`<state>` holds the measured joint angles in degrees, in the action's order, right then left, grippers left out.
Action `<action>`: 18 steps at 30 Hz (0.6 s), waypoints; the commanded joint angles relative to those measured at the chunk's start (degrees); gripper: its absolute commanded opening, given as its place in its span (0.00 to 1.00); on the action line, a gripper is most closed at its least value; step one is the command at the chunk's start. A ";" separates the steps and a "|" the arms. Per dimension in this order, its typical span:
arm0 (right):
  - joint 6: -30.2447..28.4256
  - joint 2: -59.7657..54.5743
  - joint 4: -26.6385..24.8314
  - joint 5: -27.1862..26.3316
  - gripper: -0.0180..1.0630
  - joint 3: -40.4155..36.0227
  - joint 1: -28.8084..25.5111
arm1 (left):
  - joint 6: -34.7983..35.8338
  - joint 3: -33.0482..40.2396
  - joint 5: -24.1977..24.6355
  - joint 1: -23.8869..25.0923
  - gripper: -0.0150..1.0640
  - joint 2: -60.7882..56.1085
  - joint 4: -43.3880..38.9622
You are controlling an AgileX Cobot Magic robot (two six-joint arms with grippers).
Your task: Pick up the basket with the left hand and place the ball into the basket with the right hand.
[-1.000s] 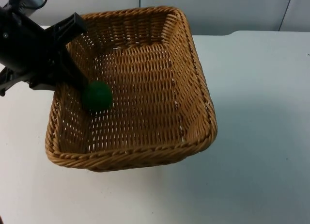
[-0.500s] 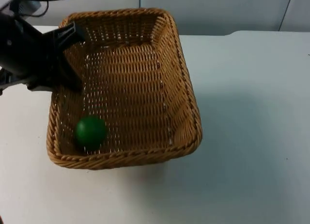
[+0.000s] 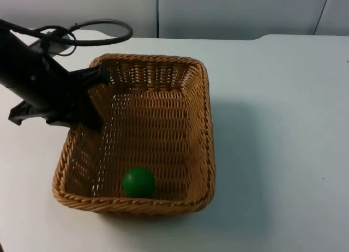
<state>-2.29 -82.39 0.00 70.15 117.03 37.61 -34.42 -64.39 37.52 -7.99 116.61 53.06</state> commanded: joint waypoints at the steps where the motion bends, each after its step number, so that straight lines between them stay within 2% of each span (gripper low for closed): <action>1: 0.70 0.42 0.00 -0.19 0.01 0.45 0.15 | -0.16 -1.83 1.69 0.02 0.02 -0.49 -1.62; 18: 1.45 0.42 0.00 -0.19 0.01 0.45 0.15 | 0.33 -3.83 -0.28 0.02 0.02 1.26 -2.87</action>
<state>-1.15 -82.39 0.00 70.15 117.03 37.61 -34.32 -67.58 36.87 -7.99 117.79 49.01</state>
